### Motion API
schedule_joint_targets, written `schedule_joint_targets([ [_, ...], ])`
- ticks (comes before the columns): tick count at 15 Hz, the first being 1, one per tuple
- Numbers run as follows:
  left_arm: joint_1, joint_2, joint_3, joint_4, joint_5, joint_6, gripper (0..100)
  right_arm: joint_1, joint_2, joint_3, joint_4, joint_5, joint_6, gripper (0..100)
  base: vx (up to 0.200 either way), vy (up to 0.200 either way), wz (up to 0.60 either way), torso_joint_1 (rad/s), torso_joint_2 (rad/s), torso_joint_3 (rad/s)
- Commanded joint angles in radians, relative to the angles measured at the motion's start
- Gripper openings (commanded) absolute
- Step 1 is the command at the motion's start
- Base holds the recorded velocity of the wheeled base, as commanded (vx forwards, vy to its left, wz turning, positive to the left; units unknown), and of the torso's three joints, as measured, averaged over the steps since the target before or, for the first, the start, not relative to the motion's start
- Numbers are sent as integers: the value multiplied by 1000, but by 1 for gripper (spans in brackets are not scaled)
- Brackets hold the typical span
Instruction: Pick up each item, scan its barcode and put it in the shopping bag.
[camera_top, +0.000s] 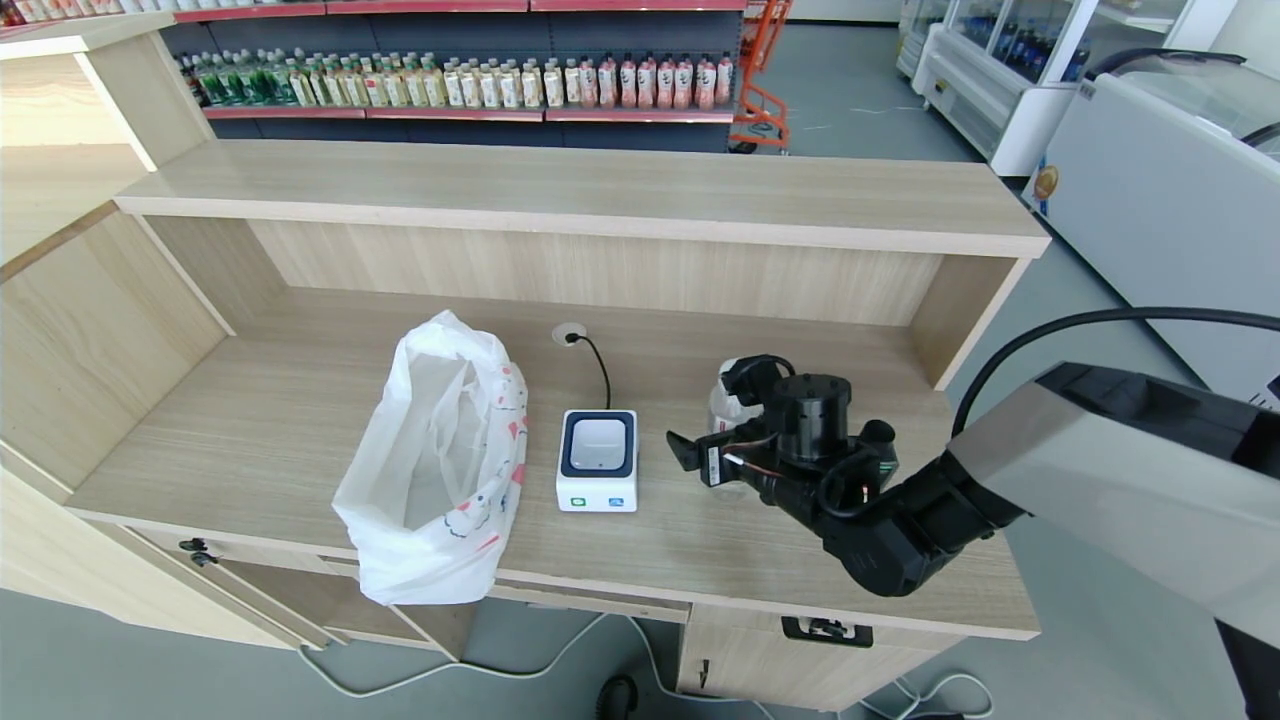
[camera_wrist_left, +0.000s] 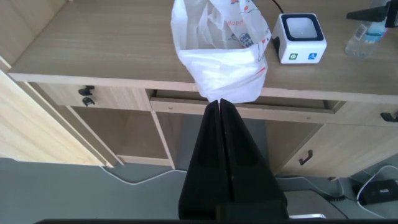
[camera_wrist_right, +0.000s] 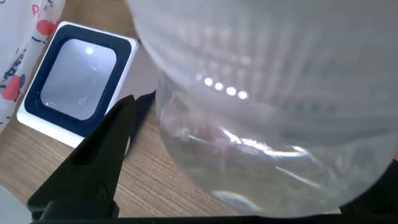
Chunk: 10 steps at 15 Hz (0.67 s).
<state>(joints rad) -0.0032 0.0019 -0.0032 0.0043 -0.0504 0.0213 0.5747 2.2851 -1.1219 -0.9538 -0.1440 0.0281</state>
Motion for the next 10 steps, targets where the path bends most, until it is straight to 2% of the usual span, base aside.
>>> schedule_joint_targets([
  [1,0,0,0,0,0,0,0,2,14,-13,-2,1,-2,0,0,0,0,0,0,0],
  [10,0,0,0,0,0,0,0,-16,4,-4,-8,0,0,0,0,0,0,0,0,0],
])
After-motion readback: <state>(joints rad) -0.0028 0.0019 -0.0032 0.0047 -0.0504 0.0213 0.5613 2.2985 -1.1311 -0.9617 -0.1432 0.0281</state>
